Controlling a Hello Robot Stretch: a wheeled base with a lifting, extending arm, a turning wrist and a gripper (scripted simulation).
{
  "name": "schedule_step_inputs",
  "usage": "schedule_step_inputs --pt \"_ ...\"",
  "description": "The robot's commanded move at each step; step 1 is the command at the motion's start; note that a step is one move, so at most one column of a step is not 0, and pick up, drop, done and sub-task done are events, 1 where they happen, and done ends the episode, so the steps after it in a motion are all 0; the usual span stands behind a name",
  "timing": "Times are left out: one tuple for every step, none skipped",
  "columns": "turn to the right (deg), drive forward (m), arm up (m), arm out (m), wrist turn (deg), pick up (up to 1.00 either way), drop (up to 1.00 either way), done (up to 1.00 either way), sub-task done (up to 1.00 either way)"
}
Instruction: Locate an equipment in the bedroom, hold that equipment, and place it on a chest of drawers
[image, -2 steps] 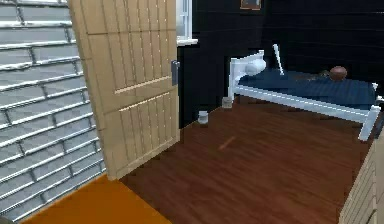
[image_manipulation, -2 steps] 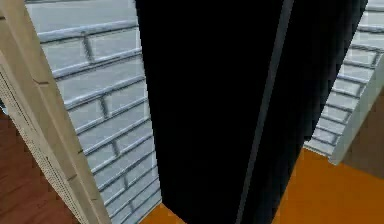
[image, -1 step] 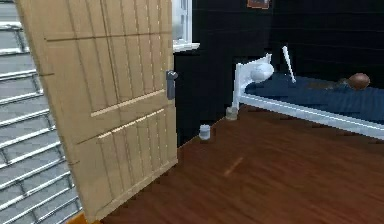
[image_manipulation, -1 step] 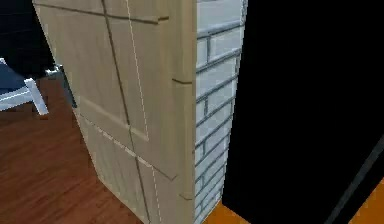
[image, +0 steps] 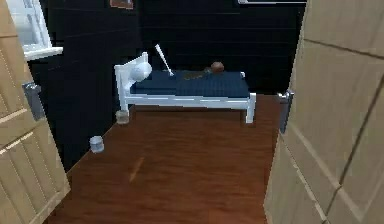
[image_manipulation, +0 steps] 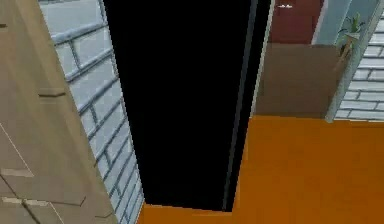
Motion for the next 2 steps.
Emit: schedule_step_inputs --pt "0.0 1.0 0.0 0.0 0.0 0.0 0.0 0.0 0.0" --pt "3.0 0.0 0.0 0.0 0.0 0.0 0.0 0.0 0.0"
